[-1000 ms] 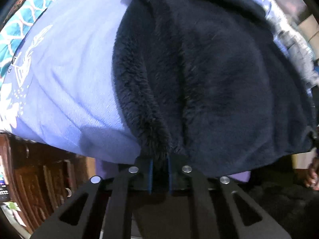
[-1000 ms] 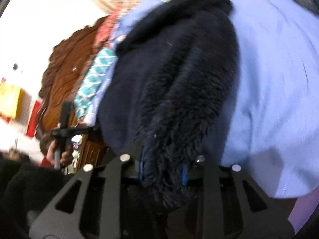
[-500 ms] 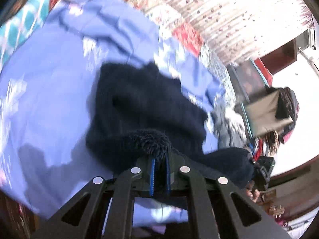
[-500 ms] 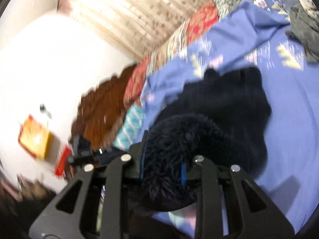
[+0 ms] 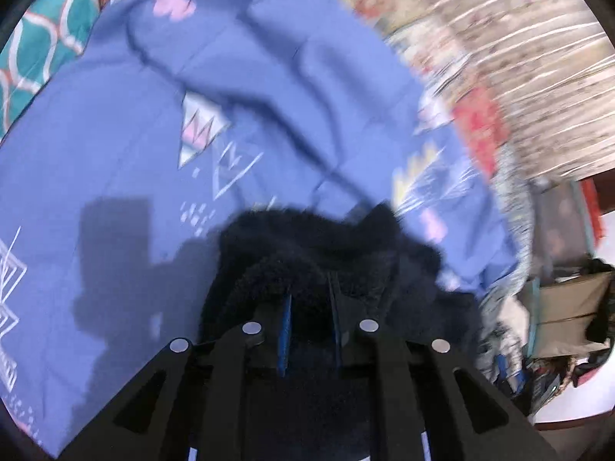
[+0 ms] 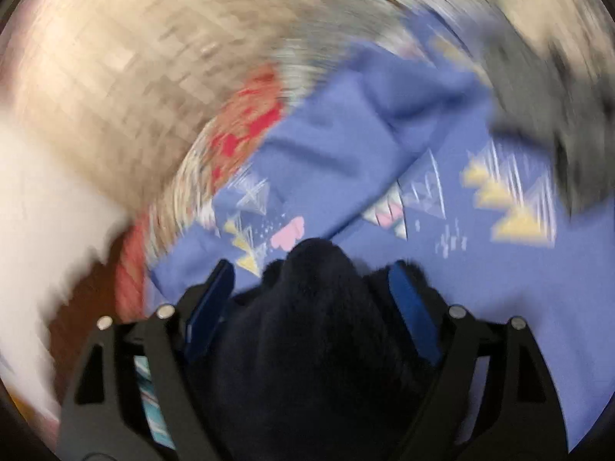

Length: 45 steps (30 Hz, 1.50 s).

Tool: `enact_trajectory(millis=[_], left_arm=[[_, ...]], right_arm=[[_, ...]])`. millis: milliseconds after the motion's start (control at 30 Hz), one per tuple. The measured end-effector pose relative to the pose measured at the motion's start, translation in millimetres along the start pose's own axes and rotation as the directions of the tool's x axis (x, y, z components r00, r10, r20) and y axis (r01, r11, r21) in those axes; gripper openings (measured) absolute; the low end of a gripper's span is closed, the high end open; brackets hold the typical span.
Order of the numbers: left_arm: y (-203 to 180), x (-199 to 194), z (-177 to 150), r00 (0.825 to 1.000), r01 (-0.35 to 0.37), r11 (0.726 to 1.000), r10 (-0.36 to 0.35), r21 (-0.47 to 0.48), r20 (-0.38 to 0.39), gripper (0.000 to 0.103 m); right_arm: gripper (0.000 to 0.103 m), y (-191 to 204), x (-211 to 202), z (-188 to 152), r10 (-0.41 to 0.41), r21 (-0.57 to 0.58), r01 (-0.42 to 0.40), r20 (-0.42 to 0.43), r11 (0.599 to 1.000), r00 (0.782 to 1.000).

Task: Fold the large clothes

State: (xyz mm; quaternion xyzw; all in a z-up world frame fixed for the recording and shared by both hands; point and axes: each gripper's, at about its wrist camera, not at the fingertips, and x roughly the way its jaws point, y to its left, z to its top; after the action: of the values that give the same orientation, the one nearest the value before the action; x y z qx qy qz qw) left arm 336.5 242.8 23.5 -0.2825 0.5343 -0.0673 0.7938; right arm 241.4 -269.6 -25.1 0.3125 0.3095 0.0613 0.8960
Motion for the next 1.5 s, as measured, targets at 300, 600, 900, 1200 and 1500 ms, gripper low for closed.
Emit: enact_trajectory(millis=[300, 600, 900, 1200, 1500], left_arm=[[-73.3, -2.2, 38.8, 0.992, -0.049, 0.985, 0.029, 0.164, 0.125, 0.041], [-62.1, -24.4, 7.5, 0.981, -0.102, 0.964, 0.056, 0.247, 0.186, 0.041], [-81.5, 115.7, -49.7, 0.964, -0.256, 0.837, 0.256, 0.483, 0.069, 0.042], [-36.7, 30.8, -23.8, 0.982, -0.179, 0.884, 0.135, 0.432, 0.131, 0.068], [42.3, 71.7, -15.0, 0.988, 0.086, 0.969, -0.052, 0.232, -0.145, 0.090]], right_arm=[[0.076, 111.4, 110.4, -85.3, -0.124, -0.478, -0.009, -0.246, 0.878, 0.961], [0.072, 27.0, 92.3, -62.1, -0.106, -0.225, 0.066, -0.171, 0.972, 0.979], [0.086, -68.9, 108.9, -45.2, -0.256, -0.021, 0.261, -0.291, 0.965, 0.922], [0.097, -113.3, 0.9, -35.1, 0.062, 0.184, -0.034, -0.153, 0.982, 0.986], [0.097, -127.9, 46.2, -78.0, 0.242, 0.337, -0.127, -0.323, 0.933, 0.915]])
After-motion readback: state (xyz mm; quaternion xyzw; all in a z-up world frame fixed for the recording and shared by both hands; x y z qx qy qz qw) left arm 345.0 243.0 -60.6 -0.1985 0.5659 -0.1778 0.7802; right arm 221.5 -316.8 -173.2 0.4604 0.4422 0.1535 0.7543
